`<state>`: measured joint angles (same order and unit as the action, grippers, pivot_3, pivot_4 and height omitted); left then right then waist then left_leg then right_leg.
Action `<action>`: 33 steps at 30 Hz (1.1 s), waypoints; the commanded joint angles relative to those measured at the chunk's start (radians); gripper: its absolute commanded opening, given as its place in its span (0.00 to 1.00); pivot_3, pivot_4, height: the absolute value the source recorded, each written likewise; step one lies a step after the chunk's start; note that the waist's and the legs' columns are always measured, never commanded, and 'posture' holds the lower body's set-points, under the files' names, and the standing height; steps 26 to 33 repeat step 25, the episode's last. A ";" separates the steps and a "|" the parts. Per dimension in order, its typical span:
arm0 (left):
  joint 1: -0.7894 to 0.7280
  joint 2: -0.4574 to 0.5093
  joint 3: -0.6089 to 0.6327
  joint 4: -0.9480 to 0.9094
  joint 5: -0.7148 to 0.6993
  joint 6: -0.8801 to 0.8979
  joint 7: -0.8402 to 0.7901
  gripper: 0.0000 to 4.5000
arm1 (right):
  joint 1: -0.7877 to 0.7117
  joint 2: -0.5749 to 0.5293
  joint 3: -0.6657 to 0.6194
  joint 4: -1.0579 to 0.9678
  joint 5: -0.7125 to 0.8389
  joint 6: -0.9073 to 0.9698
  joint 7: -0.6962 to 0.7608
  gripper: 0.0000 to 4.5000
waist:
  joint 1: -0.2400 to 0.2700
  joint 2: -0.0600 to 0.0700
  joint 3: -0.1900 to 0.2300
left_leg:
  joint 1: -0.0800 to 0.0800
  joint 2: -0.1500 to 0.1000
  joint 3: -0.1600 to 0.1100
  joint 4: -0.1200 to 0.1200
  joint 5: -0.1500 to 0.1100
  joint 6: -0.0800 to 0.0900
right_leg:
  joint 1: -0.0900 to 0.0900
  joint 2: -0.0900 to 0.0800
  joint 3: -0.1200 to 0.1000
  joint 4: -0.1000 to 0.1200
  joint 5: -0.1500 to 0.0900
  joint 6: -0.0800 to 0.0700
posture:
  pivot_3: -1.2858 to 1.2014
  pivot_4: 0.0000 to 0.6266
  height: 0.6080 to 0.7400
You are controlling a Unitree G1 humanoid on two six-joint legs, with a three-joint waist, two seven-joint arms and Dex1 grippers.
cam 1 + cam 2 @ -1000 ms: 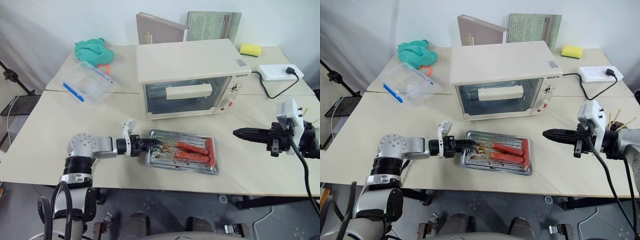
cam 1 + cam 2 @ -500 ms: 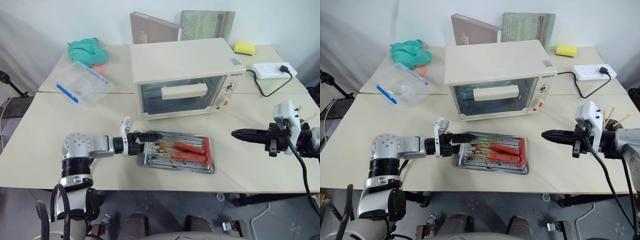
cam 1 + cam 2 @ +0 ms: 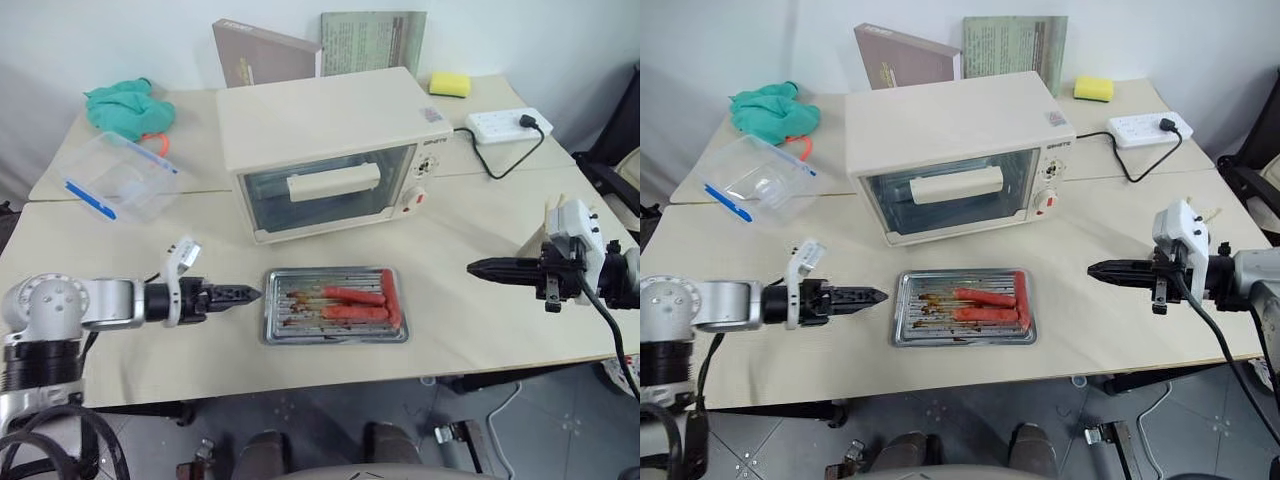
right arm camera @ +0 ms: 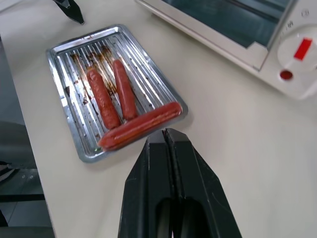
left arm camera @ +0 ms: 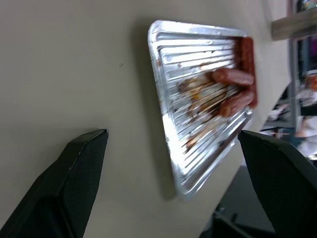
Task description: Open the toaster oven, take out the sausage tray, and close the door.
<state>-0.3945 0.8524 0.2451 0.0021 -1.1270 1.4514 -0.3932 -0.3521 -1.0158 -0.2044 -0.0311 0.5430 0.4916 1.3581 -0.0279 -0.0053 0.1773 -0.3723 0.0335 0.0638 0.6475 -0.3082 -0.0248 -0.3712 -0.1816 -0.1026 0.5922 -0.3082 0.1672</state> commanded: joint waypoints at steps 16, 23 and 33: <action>0.485 -0.049 0.168 -0.113 0.477 -1.208 -0.839 1.00 | -0.256 0.001 0.175 0.385 -0.113 -0.304 0.256 0.99 | 0.023 -0.002 0.004 | -0.008 0.000 0.006 0.002 -0.004 0.003 | -0.007 -0.001 -0.003 -0.004 0.000 0.001 | 0.52 0.24 1.00; 0.485 -0.047 0.194 -0.065 0.485 -1.228 -0.847 1.00 | -0.262 -0.012 0.199 0.418 -0.124 -0.334 0.256 0.99 | 0.026 -0.002 0.004 | -0.008 0.002 0.006 0.004 -0.005 0.004 | -0.007 -0.001 -0.004 -0.002 0.000 0.001 | 0.52 0.24 1.00; 0.476 -0.035 0.184 -0.029 0.499 -1.242 -0.872 1.00 | -0.268 -0.011 0.199 0.436 -0.131 -0.341 0.256 0.99 | 0.025 -0.002 0.004 | -0.008 0.002 0.006 0.004 -0.005 0.004 | -0.007 -0.001 -0.004 -0.002 0.000 0.001 | 0.52 0.24 1.00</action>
